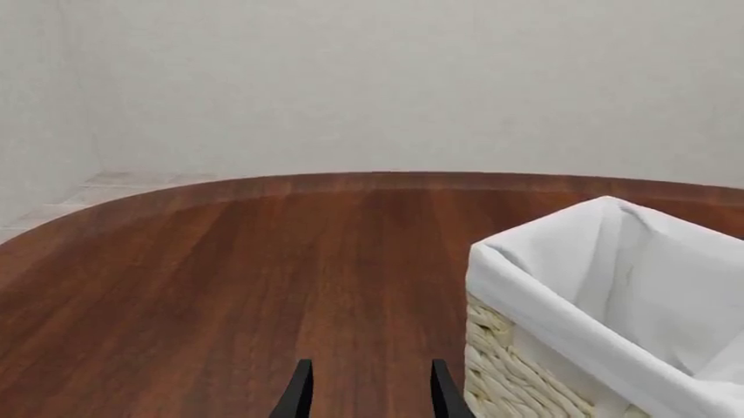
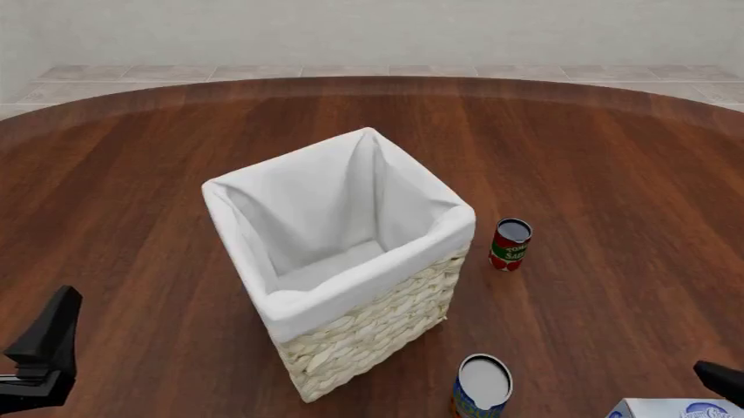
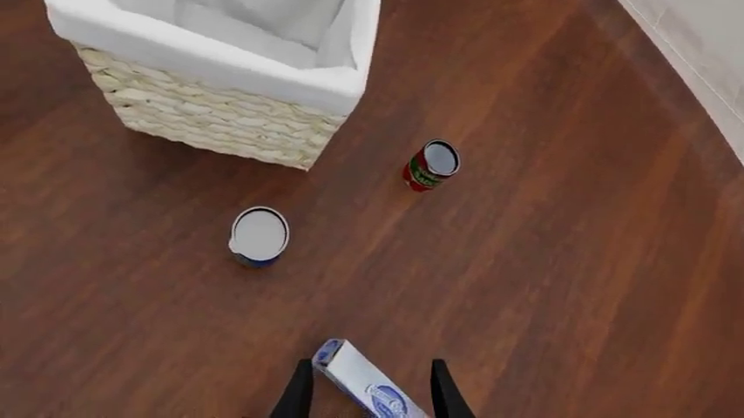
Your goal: Pick up the cream cheese box, and put it in the basket.
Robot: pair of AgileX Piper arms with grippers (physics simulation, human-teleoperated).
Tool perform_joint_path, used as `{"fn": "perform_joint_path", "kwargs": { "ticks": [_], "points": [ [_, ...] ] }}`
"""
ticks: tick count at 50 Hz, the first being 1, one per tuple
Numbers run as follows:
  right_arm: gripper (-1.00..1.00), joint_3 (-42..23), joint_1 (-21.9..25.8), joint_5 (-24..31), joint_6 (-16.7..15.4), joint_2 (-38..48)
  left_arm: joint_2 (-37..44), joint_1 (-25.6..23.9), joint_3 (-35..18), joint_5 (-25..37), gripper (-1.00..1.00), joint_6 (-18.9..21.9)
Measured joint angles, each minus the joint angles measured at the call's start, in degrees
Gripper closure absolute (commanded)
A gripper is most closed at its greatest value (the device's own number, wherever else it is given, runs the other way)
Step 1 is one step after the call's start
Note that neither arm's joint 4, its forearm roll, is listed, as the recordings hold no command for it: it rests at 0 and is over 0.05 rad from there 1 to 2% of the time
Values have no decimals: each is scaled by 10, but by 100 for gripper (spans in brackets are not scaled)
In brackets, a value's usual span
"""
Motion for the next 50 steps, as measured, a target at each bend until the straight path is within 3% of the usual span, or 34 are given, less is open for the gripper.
{"fn": "perform_joint_path", "kwargs": {
  "ticks": [50],
  "points": [
    [-100, 40, -2, 2, -24, 47, -3, 2, -2, -3, -100, -3]
  ]
}}
